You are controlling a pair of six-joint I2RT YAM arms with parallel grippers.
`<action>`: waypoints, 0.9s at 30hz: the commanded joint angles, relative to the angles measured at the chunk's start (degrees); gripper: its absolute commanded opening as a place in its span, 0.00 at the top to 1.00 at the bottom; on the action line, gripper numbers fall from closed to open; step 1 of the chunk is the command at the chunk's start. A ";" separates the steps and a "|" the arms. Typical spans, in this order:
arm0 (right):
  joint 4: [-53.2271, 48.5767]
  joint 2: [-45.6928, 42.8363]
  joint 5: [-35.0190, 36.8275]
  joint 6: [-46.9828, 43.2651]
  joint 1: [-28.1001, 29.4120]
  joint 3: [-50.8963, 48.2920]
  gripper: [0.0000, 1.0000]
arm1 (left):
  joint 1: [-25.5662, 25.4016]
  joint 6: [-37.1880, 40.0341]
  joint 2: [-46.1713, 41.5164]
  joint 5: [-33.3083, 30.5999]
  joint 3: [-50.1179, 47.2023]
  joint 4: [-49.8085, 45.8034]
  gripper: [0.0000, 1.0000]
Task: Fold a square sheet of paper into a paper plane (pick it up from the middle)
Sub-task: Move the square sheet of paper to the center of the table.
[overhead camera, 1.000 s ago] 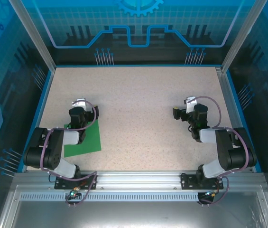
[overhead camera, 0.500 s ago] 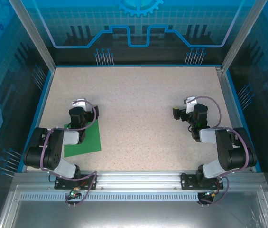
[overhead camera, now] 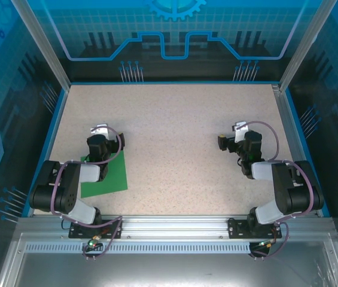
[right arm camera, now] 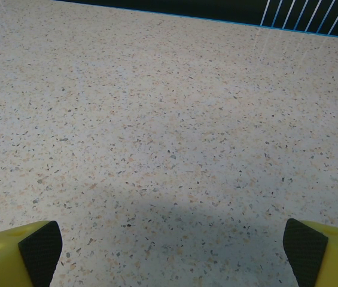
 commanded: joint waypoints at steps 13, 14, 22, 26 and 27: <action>0.85 0.22 -0.83 0.00 -1.01 1.00 0.01 | -0.15 0.72 0.06 0.88 1.25 1.18 0.01; 0.98 0.20 -0.65 -0.01 -0.86 0.97 0.01 | -0.15 0.71 0.08 0.90 1.30 1.15 0.01; -7.65 -7.84 2.49 -0.99 1.69 2.04 0.01 | -0.15 1.41 -7.82 3.86 0.54 -4.61 0.01; -32.40 -14.36 3.80 5.55 1.62 10.62 0.01 | 0.36 -6.42 -17.41 2.76 5.11 -23.20 0.01; -37.35 -16.12 3.43 8.15 1.55 12.26 0.01 | 0.67 -9.66 -20.11 2.75 6.07 -27.17 0.01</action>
